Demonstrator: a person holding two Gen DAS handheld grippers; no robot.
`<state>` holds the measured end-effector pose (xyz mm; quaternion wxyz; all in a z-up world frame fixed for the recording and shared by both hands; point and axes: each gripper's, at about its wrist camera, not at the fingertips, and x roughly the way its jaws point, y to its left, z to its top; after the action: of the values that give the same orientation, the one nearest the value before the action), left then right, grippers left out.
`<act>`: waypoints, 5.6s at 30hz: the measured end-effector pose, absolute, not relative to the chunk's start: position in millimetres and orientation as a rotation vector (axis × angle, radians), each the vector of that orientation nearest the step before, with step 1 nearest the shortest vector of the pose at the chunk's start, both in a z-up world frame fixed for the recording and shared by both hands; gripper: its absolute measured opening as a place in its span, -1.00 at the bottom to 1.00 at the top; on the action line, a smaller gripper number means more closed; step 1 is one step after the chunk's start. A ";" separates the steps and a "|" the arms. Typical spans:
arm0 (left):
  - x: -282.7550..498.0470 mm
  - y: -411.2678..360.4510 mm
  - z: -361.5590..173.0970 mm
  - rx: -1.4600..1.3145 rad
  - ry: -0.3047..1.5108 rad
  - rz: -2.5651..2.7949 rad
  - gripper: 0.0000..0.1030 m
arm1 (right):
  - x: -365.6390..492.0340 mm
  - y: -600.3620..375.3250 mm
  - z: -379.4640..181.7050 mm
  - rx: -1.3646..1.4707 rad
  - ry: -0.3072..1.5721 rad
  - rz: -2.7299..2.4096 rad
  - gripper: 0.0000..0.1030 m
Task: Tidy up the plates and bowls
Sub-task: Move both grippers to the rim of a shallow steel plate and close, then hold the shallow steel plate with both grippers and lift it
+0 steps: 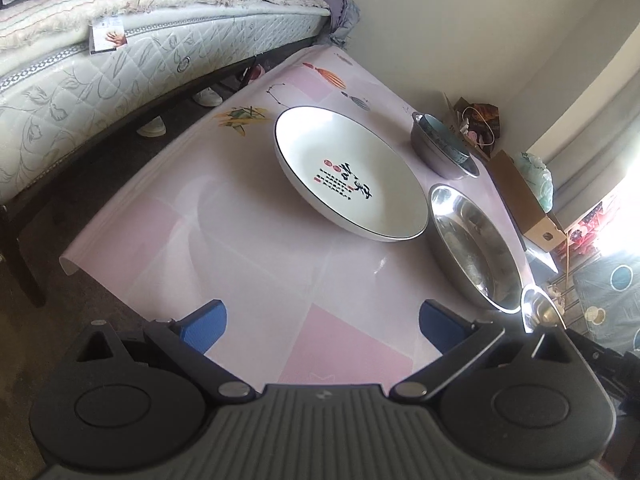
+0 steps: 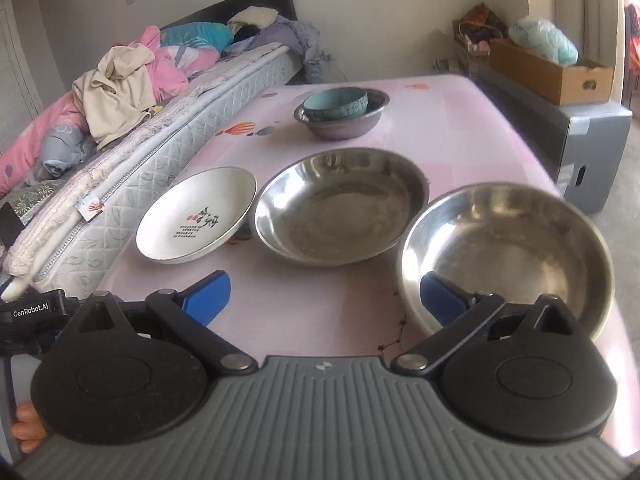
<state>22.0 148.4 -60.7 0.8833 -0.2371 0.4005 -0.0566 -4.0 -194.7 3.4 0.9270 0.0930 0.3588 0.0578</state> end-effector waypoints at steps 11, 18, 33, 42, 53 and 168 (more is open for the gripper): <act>34.1 138.2 -62.4 -0.446 0.835 -0.108 0.99 | 15.2 -186.3 -22.7 0.303 0.755 0.152 0.97; 39.4 85.1 -64.3 -0.392 0.847 -0.218 0.99 | 4.2 -237.1 -9.6 0.331 0.649 0.075 0.96; 62.8 -39.4 -59.5 -0.252 0.797 -0.424 0.83 | -18.8 -366.8 -36.5 0.506 0.594 -0.067 0.74; 75.6 -69.8 -67.3 -0.286 0.832 -0.511 0.70 | -9.0 -389.9 -53.0 0.530 0.604 -0.097 0.18; 86.5 -97.4 -72.8 -0.293 0.856 -0.586 0.31 | 2.1 -405.6 -56.0 0.522 0.581 -0.119 -0.07; 41.5 -55.4 -67.3 -0.192 0.830 -0.459 -0.47 | -36.5 -334.1 -61.8 0.390 0.751 -0.080 -0.48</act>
<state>41.5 -55.4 -67.3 0.8852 -0.0922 0.3991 -0.2205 -36.5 -334.1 -61.8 0.9110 0.1892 0.3643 -0.0386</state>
